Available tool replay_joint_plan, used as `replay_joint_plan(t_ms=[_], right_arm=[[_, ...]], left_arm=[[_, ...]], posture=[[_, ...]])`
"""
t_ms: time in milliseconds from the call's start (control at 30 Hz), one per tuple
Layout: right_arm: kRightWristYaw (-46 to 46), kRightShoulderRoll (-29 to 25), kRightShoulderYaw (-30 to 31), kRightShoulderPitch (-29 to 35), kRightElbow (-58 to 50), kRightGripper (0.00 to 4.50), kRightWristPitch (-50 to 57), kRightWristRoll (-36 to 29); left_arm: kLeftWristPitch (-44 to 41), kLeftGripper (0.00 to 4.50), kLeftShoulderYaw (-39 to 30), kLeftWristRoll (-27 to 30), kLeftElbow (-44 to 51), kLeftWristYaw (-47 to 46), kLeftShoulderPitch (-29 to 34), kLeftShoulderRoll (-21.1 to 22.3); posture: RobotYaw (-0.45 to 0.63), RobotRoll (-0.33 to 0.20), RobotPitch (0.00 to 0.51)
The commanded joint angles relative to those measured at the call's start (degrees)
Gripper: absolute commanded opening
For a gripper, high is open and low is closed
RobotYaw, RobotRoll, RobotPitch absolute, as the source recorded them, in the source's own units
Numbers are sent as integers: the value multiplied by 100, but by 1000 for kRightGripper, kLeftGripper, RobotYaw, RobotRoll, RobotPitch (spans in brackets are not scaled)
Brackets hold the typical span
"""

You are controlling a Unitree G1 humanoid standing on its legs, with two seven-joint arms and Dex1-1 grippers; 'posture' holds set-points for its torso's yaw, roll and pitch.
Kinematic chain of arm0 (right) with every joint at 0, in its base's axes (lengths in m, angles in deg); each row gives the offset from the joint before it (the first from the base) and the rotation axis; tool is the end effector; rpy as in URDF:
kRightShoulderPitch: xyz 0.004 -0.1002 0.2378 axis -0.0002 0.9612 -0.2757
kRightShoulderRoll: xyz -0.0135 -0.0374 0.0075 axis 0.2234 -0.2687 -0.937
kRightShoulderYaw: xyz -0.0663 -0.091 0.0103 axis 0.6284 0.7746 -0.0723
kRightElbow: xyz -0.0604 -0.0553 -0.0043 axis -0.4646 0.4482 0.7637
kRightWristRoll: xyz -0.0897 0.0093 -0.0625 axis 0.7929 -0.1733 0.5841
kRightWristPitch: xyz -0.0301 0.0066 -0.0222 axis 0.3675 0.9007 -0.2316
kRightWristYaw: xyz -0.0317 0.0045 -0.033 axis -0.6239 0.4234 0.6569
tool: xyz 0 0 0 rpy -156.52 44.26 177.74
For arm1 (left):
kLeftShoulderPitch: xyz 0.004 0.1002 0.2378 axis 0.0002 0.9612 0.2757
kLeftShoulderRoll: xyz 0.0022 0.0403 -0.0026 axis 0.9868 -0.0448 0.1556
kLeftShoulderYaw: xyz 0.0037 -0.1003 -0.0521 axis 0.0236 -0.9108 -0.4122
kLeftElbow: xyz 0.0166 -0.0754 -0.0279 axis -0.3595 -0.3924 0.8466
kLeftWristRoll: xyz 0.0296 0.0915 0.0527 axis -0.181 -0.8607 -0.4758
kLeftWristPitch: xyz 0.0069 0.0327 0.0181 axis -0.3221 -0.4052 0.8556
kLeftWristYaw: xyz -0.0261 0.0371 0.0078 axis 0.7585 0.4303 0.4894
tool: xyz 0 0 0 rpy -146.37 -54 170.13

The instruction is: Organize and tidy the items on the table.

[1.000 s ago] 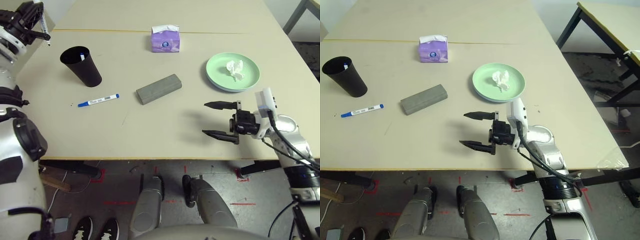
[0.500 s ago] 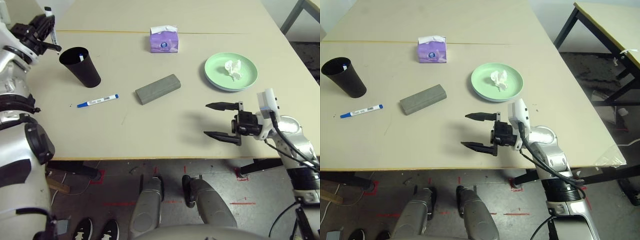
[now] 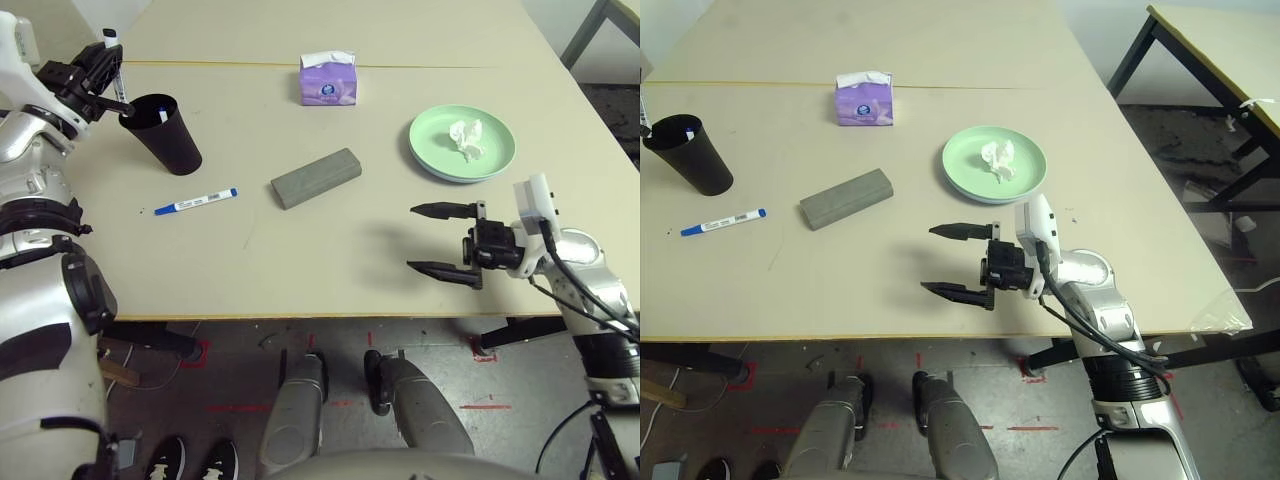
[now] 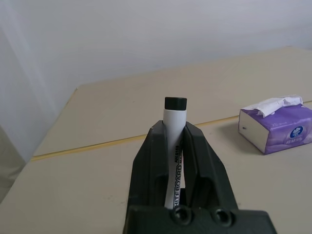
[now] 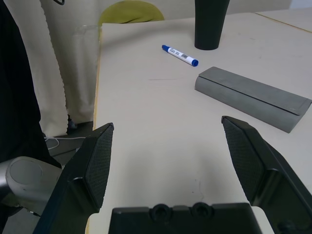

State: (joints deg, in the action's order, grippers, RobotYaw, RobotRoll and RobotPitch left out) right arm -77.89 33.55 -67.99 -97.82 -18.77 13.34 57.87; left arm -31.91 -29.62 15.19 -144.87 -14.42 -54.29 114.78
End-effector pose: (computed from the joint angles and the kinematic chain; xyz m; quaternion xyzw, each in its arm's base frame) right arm 0.2740 -0.2257 0.1454 -0.1119 -0.0937 0.6382 0.7559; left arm 0.3123 0.3782 0.2575 0.1268 -0.1876 -0.0549 0.9725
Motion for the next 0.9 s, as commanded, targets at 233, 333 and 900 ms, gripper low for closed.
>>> replay_joint_plan(t_ms=[233, 333, 900], right_arm=[[14, -36, -21, -49, -12, 4500, -26, 66], [25, -17, -22, -74, 22, 4500, -36, 67], [-21, 112, 78, 124, -360, 4500, 17, -51]], left_arm=[[41, 4202, -100, 17, -78, 15, 45, 28], [-8, 4469, -166, 84, -54, 92, 17, 52], [-1553, 4469, 1954, -642, 2246, 4571, -702, 663]], posture=[[-27, 0, 210], [-24, 0, 209], [-20, 0, 230]])
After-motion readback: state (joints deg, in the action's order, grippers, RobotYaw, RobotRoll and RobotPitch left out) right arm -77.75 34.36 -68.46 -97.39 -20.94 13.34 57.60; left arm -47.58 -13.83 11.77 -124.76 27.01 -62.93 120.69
